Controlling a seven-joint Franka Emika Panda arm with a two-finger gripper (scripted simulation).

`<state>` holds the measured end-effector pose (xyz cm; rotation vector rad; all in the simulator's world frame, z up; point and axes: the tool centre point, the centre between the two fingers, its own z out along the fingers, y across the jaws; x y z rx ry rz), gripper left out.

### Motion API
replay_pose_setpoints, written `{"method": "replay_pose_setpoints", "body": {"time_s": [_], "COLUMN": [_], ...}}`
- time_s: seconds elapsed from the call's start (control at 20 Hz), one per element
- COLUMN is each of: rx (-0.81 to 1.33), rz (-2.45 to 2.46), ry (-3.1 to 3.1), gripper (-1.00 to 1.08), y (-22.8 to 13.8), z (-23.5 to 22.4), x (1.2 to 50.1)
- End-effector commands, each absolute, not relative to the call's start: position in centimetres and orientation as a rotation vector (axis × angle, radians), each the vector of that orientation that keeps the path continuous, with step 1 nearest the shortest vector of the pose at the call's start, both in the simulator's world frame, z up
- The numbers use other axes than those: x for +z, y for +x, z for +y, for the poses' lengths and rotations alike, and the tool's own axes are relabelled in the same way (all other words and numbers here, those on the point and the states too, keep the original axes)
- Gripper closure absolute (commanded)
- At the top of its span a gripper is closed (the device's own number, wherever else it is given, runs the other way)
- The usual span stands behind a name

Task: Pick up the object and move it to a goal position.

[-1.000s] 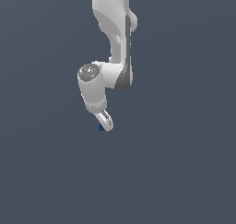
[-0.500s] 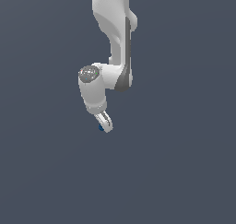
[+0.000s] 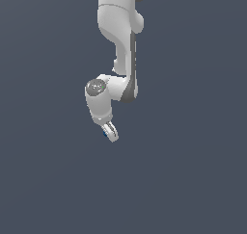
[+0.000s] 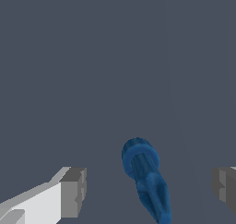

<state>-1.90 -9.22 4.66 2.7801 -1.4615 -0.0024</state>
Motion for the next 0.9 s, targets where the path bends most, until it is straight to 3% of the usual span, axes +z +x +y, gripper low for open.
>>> {"method": "replay_pose_setpoints", "body": {"time_s": [0.0, 0.05, 0.1, 0.85], "rx": [0.000, 0.000, 0.000, 0.000], "rz": [-1.462, -1.462, -1.462, -1.462], "ry": [2.781, 2.781, 2.781, 2.781], "gripper": [-0.92, -0.92, 1.08, 1.08], "y": [-1.80, -1.79, -1.79, -1.46], "z": [-9.21, -9.21, -9.21, -9.54], "x": [4.27, 4.24, 4.24, 4.80]}}
